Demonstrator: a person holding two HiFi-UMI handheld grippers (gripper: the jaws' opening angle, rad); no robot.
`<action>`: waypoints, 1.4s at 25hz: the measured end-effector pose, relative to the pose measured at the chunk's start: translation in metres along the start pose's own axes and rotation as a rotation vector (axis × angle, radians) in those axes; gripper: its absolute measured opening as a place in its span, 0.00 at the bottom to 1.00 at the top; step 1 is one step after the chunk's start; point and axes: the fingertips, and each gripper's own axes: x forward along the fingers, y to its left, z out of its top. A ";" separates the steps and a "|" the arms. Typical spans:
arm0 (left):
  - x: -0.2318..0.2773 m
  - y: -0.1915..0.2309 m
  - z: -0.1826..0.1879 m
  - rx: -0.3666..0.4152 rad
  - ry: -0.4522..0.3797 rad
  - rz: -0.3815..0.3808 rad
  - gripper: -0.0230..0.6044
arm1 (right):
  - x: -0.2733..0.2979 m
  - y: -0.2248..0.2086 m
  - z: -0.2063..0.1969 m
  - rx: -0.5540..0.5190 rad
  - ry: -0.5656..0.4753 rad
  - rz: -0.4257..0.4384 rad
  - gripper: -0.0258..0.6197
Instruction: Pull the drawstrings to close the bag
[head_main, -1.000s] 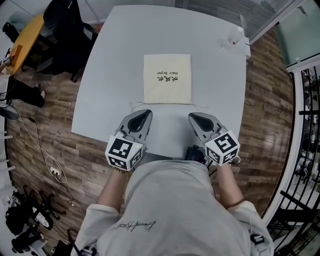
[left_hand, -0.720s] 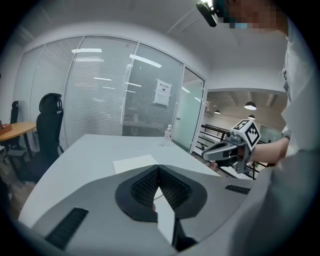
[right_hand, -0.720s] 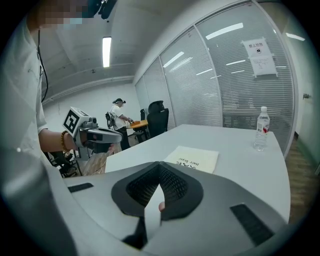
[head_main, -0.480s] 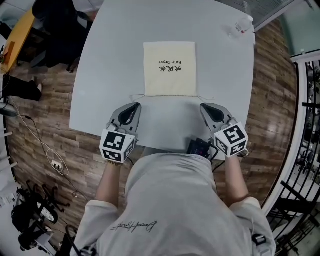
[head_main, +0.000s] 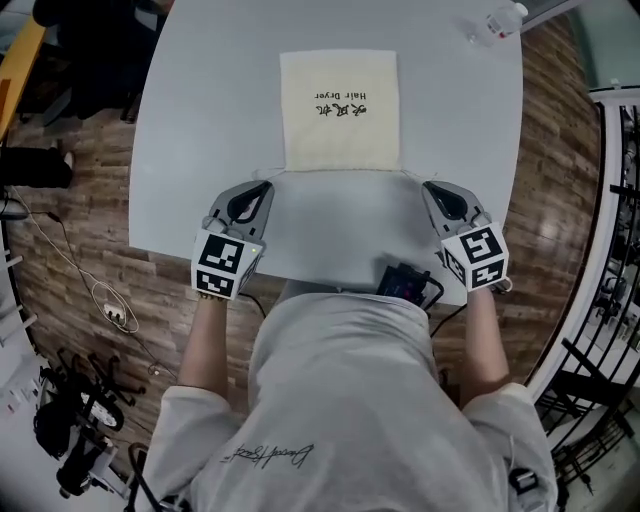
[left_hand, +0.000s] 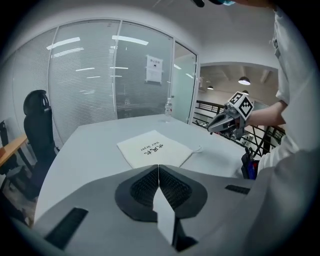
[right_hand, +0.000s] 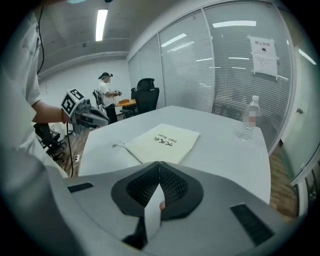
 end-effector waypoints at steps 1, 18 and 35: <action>0.003 0.002 -0.004 -0.001 0.014 -0.007 0.05 | 0.003 -0.002 -0.003 -0.010 0.013 -0.005 0.07; 0.055 0.013 -0.051 0.136 0.218 -0.159 0.15 | 0.050 -0.010 -0.040 -0.177 0.211 0.081 0.13; 0.086 0.009 -0.089 0.404 0.463 -0.283 0.26 | 0.072 -0.009 -0.064 -0.291 0.346 0.174 0.31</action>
